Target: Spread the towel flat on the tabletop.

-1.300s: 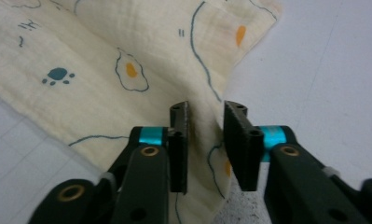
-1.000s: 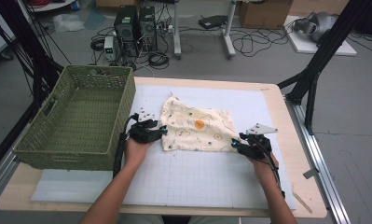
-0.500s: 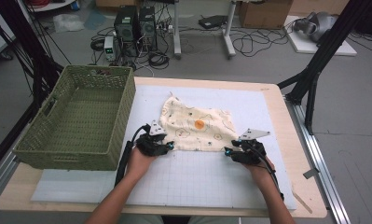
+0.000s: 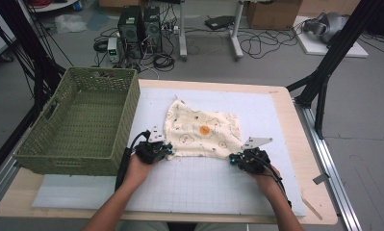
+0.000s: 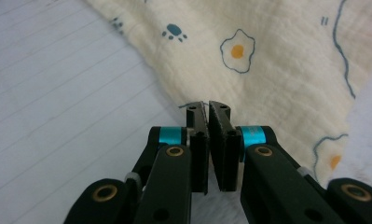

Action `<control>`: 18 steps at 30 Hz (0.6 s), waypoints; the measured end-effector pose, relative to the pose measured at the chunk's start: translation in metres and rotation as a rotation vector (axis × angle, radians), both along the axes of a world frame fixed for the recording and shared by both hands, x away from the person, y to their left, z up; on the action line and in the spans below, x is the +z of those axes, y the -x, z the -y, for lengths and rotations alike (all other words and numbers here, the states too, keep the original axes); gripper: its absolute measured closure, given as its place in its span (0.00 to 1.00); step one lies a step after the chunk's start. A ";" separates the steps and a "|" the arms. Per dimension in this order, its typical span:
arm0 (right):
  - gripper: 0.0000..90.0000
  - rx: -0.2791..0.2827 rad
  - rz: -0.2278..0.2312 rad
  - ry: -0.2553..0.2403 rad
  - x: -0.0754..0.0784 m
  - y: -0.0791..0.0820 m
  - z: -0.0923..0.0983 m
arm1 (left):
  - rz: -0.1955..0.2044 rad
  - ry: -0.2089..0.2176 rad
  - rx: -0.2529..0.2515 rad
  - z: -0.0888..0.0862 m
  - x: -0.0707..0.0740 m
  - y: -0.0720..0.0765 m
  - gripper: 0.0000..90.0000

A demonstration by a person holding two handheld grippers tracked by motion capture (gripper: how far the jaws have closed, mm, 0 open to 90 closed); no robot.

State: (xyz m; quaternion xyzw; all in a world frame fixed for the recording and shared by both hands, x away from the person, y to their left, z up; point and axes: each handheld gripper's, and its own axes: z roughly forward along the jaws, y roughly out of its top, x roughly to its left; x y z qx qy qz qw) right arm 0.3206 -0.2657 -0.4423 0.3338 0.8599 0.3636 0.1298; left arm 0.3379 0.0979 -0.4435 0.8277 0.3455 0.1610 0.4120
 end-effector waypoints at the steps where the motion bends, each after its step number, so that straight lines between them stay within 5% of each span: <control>1: 0.96 0.015 -0.008 0.005 0.001 0.003 -0.001 | 0.000 0.010 0.003 -0.004 0.000 0.003 0.97; 8: 0.96 0.074 -0.034 -0.023 0.002 0.024 -0.005 | -0.024 0.086 0.003 -0.024 0.000 0.019 0.97; 18: 0.97 0.107 -0.058 -0.038 0.004 0.047 -0.004 | -0.029 0.108 -0.021 -0.035 0.006 0.039 0.97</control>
